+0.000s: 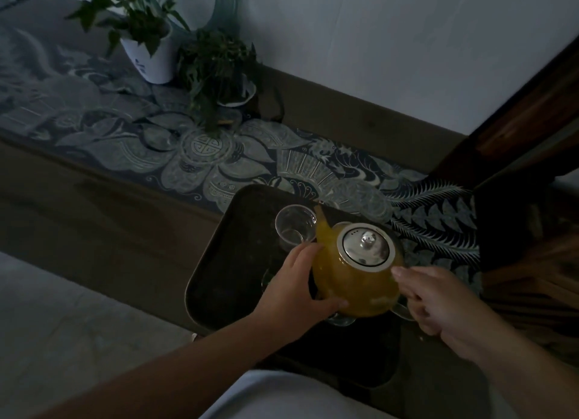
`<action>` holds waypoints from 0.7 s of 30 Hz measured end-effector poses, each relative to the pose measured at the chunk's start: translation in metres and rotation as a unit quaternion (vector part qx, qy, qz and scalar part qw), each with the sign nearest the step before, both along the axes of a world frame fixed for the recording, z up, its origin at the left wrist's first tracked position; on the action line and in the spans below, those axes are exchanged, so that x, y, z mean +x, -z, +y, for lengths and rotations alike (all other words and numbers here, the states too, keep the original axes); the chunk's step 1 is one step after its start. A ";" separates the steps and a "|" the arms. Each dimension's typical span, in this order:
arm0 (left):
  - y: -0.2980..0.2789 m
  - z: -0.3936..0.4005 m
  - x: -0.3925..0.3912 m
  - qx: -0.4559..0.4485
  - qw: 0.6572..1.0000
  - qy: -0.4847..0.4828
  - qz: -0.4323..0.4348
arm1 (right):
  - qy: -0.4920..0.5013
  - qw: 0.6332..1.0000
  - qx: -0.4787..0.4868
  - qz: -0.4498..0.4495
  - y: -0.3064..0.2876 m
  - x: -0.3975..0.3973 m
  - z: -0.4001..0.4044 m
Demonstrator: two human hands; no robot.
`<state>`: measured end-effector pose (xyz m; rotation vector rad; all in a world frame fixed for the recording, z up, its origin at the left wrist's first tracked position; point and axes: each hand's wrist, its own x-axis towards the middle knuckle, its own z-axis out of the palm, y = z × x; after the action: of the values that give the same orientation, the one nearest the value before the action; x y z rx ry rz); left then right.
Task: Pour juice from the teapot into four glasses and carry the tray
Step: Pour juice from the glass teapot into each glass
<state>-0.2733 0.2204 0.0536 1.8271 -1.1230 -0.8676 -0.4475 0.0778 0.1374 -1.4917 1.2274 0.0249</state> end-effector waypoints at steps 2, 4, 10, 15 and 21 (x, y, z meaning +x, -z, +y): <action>0.003 -0.001 0.000 0.001 1.000 -0.001 0.013 | 0.004 1.000 -0.002 0.001 -0.001 0.003 0.000; 0.006 -0.001 0.000 0.000 1.000 -0.001 0.023 | 0.003 1.000 0.000 0.008 -0.003 0.005 0.000; 0.013 -0.002 0.001 -0.009 0.998 -0.007 0.063 | 0.013 0.999 0.007 0.033 -0.009 0.012 0.001; 0.014 -0.004 0.003 -0.014 0.996 -0.006 0.090 | 0.013 0.999 0.000 0.043 -0.010 0.015 0.000; 0.014 -0.003 0.001 -0.015 0.993 -0.008 0.118 | 0.008 0.999 0.006 0.046 -0.013 0.017 -0.001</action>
<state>-0.2721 0.2179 0.0397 1.6571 -0.9649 -1.0238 -0.4308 0.0769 0.1500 -1.4836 1.3103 0.0921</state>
